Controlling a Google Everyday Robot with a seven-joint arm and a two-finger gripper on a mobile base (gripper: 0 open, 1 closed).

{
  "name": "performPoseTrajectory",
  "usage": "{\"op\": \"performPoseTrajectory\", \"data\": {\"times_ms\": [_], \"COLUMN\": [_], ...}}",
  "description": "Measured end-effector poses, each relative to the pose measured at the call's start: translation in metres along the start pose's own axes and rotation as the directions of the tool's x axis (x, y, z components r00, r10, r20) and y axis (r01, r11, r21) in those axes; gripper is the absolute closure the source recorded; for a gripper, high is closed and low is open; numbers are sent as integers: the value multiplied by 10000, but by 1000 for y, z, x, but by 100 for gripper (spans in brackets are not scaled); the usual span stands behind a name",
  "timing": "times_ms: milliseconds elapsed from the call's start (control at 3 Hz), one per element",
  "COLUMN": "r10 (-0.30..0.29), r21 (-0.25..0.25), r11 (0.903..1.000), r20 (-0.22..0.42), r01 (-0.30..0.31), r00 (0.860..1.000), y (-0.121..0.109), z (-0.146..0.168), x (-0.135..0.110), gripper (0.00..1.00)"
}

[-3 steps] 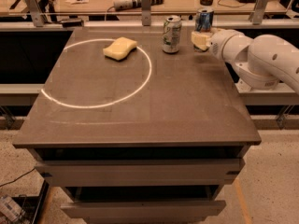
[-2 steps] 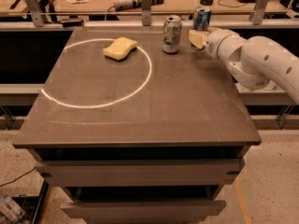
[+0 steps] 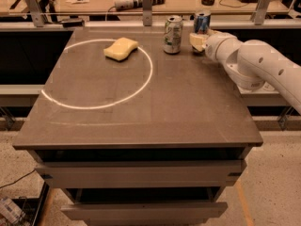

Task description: Move redbull can near 7up can

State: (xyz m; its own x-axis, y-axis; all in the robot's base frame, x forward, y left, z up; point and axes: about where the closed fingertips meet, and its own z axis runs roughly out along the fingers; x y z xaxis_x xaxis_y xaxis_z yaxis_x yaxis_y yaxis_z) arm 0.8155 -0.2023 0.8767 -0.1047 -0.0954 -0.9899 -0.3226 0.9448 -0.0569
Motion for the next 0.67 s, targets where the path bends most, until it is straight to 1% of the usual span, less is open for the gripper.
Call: {"op": "performPoseTrajectory", "data": {"times_ms": [333,667], "r10": [-12,-9], "r21": [12,-22], "r11": [10000,10000], "r20": [-104,-105], "r01": [13,9], "r00": [9999,9999], "y": [0,2], "z": [-1,1], "x": [6,6], "gripper": [100,82]}}
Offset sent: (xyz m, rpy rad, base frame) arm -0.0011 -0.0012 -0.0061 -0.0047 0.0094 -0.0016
